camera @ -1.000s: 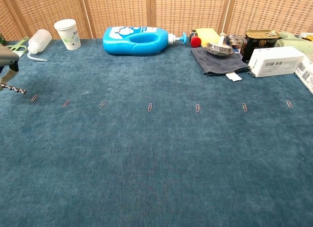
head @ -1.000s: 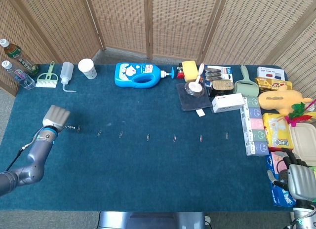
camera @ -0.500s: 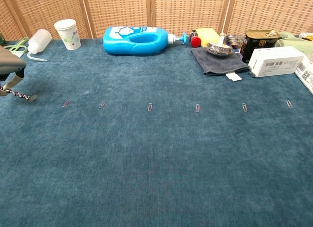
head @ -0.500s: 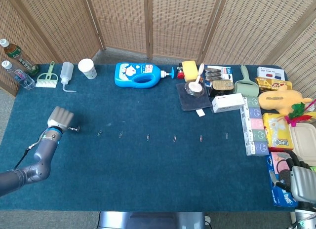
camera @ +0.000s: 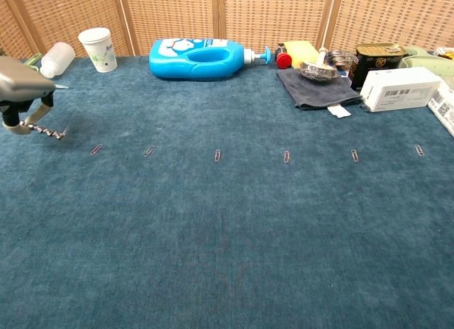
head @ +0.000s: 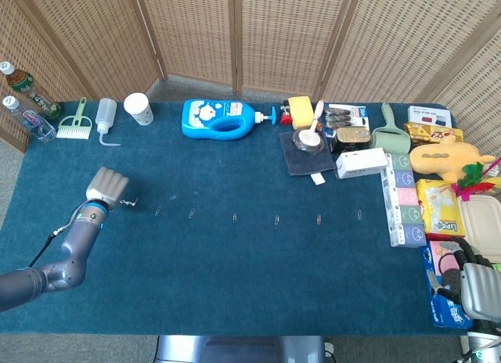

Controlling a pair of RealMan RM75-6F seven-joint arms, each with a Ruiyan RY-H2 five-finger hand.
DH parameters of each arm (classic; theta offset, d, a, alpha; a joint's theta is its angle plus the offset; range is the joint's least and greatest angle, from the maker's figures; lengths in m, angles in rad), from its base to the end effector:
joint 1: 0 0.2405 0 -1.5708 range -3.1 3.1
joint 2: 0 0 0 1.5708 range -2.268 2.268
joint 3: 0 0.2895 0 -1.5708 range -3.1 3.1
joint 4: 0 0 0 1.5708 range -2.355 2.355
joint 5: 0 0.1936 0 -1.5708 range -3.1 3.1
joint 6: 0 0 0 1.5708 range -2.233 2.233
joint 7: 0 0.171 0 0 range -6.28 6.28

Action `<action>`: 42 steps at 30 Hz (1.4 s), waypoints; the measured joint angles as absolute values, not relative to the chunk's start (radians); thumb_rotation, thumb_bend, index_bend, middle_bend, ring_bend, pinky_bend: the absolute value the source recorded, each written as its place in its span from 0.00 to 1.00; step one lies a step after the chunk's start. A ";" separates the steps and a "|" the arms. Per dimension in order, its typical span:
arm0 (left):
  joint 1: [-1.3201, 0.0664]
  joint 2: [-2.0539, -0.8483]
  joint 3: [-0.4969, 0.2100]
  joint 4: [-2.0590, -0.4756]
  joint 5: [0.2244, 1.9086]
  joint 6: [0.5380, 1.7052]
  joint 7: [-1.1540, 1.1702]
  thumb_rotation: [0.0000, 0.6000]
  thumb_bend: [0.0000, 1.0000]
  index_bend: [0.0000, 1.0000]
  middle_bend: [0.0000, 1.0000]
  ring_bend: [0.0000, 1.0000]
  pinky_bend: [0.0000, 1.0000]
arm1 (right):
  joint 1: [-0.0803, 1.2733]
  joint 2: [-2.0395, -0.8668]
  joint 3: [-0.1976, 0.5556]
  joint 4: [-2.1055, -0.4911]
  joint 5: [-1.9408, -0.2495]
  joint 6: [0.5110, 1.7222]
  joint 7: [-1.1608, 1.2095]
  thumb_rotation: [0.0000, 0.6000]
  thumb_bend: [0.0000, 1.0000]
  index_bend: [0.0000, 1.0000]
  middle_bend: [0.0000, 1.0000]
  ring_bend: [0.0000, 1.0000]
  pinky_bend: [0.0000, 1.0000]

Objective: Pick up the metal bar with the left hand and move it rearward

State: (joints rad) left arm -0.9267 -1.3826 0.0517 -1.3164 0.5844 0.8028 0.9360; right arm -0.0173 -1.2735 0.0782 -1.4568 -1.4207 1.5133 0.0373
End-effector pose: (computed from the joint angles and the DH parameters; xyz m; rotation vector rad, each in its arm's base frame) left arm -0.2644 0.4411 0.0532 -1.8958 -0.5440 -0.0628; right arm -0.3806 -0.1773 0.1622 1.2009 -0.9793 0.8476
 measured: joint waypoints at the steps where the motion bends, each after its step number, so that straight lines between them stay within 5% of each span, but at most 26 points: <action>1: -0.929 -1.377 0.050 -1.329 0.590 0.805 0.931 1.00 0.58 0.63 1.00 1.00 1.00 | -0.017 -1.274 0.078 -1.456 -1.421 1.514 0.039 0.87 0.32 0.29 0.24 0.24 0.37; 42: -1.026 -1.468 0.079 -1.373 0.501 0.870 1.016 1.00 0.57 0.63 1.00 1.00 1.00 | -0.053 -1.283 0.081 -1.400 -1.417 1.539 0.123 0.87 0.32 0.30 0.24 0.24 0.37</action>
